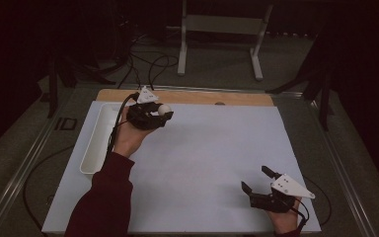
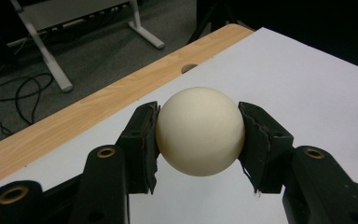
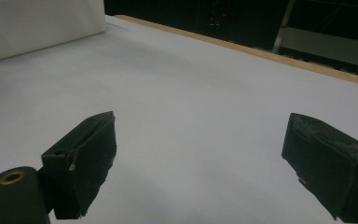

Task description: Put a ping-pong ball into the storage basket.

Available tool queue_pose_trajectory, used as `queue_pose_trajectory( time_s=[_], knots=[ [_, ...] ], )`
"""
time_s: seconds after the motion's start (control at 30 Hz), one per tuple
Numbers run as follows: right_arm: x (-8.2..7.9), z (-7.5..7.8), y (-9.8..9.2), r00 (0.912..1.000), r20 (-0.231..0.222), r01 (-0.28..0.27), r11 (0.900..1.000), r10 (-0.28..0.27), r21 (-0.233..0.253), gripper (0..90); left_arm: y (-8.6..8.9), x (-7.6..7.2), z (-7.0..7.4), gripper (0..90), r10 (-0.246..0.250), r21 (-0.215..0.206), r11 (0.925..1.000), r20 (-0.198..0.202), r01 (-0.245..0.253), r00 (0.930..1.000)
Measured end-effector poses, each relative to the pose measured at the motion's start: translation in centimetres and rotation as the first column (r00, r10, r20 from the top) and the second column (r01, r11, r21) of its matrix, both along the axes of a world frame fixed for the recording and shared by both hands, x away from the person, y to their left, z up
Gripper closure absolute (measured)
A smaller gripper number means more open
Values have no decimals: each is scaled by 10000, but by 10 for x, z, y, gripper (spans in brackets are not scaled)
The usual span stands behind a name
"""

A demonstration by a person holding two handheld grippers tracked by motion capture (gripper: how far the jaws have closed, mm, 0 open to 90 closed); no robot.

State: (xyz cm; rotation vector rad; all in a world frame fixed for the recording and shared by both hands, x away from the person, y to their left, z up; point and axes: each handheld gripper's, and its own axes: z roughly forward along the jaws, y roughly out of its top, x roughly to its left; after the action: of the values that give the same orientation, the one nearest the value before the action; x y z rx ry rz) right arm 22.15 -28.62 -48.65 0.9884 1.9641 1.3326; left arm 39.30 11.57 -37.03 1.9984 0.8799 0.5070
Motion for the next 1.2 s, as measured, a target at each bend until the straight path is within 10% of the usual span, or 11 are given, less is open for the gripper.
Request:
queue_pose_trajectory(
  time_s=[1.2],
  knots=[
    [0, 0, 0, 10000, 23, -30, 10000, 30, 33, 96, 26, -13, 2, 513, 284, -177, 9994, 123, -282, 9995]
  ],
)
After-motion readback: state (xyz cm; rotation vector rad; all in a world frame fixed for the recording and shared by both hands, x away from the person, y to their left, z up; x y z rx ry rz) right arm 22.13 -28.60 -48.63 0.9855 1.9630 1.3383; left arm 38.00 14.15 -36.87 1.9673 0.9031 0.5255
